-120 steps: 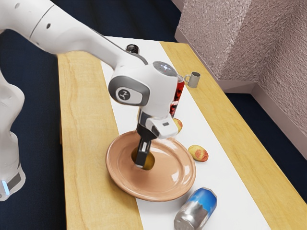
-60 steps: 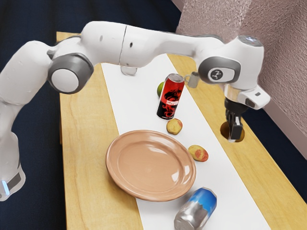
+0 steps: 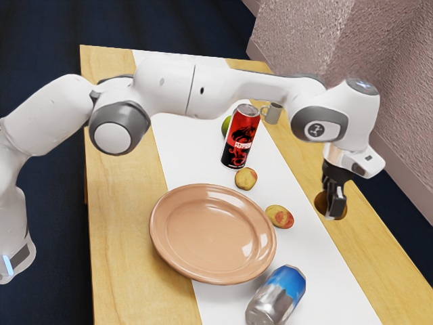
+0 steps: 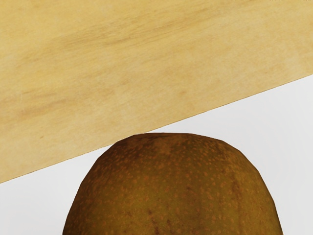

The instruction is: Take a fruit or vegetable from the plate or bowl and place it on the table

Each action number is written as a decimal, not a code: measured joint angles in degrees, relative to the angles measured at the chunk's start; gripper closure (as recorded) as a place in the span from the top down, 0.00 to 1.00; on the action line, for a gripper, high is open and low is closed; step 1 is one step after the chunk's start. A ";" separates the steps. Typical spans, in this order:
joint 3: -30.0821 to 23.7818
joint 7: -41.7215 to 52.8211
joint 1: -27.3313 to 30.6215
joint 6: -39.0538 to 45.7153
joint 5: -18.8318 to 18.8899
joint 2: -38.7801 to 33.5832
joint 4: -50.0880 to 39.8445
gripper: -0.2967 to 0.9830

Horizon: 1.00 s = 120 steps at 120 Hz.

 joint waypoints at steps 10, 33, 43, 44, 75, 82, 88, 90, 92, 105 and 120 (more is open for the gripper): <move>0.29 0.16 -0.79 -0.17 0.00 3.20 3.72 0.47; 0.39 0.74 -1.36 -0.28 -0.15 5.23 5.58 0.56; 0.49 1.21 -1.43 -0.27 -0.41 5.24 5.58 0.66; 0.49 1.26 -1.42 -0.27 -0.43 5.24 5.58 0.66; 0.39 2.71 -1.17 -0.48 -0.62 4.24 5.06 0.75; 0.30 2.98 -1.22 -0.92 -0.71 0.83 2.27 0.76; 0.47 3.15 -1.24 -1.33 -0.80 -5.12 -3.58 0.76; 0.69 3.17 -1.12 -1.44 -0.82 -8.02 -6.39 0.76; 1.31 3.16 -1.07 -1.55 -0.85 -11.01 -9.14 0.76; 8.79 2.32 -0.80 -4.32 -0.80 -30.17 -21.87 0.76; 13.56 0.77 0.26 -8.64 -0.36 -40.53 -28.79 0.77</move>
